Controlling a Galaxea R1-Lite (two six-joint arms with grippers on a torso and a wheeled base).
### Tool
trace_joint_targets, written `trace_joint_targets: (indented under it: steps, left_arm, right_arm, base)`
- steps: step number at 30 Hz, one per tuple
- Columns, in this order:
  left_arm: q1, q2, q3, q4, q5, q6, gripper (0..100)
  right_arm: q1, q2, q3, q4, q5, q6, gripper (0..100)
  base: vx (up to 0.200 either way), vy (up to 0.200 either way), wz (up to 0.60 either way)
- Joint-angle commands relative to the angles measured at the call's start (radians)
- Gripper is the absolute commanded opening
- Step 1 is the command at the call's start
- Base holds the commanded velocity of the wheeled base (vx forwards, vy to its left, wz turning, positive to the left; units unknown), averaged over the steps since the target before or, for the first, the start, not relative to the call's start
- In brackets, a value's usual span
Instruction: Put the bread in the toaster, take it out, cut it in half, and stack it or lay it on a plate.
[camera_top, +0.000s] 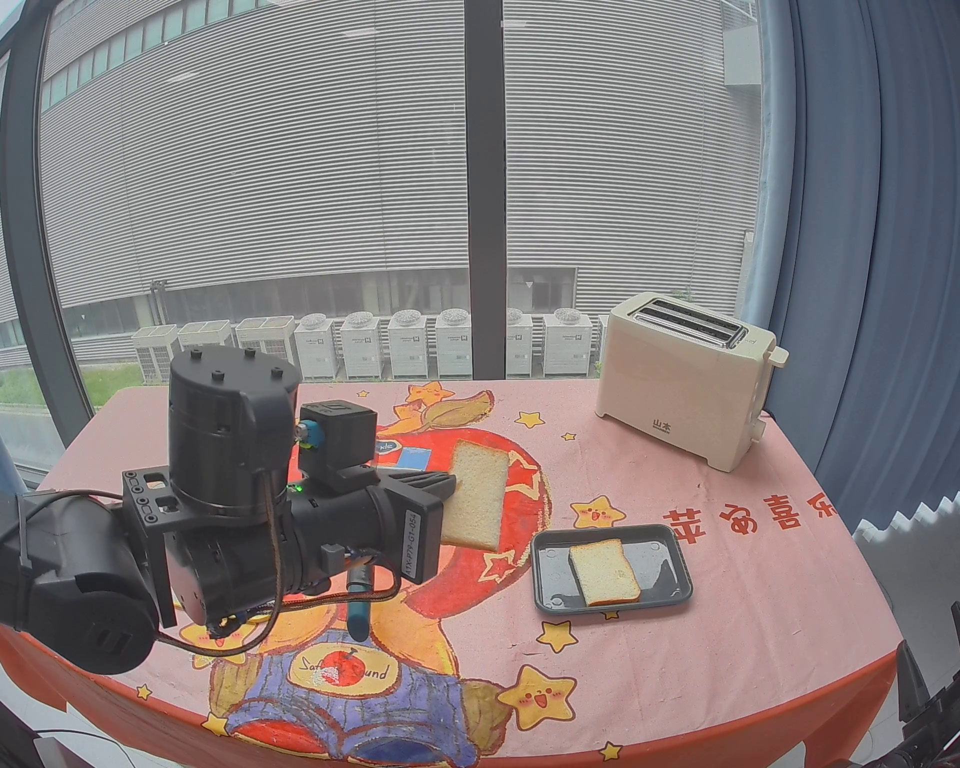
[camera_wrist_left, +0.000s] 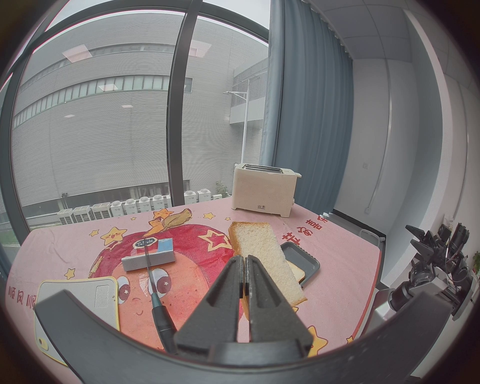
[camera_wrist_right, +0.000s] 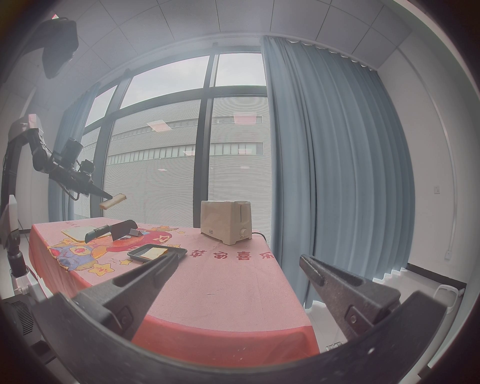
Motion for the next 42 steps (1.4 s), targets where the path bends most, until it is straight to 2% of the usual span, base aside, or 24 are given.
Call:
trace_joint_targets:
  steps: [1, 17, 21, 42]
  left_arm:
    - [-0.003, 0.0, 0.008, 0.0, -0.001, 0.0, 0]
    - [-0.005, 0.009, -0.006, 0.0, -0.001, -0.004, 0]
    - [-0.006, 0.02, -0.014, 0.0, 0.001, -0.03, 0]
    - [-0.009, 0.045, -0.024, 0.0, 0.008, -0.034, 0]
  right_arm:
    - [-0.001, -0.013, 0.018, 0.0, 0.0, 0.0, 100]
    - [0.001, -0.013, 0.018, 0.0, 0.001, -0.003, 100]
    - [0.001, -0.012, 0.018, -0.003, 0.0, -0.002, 100]
    - [0.001, -0.013, 0.018, -0.006, 0.001, -0.005, 100]
  base:
    - [0.0, 0.0, 0.0]
    - [0.0, 0.0, 0.0]
    - [0.0, 0.0, 0.0]
    - [0.0, 0.0, 0.0]
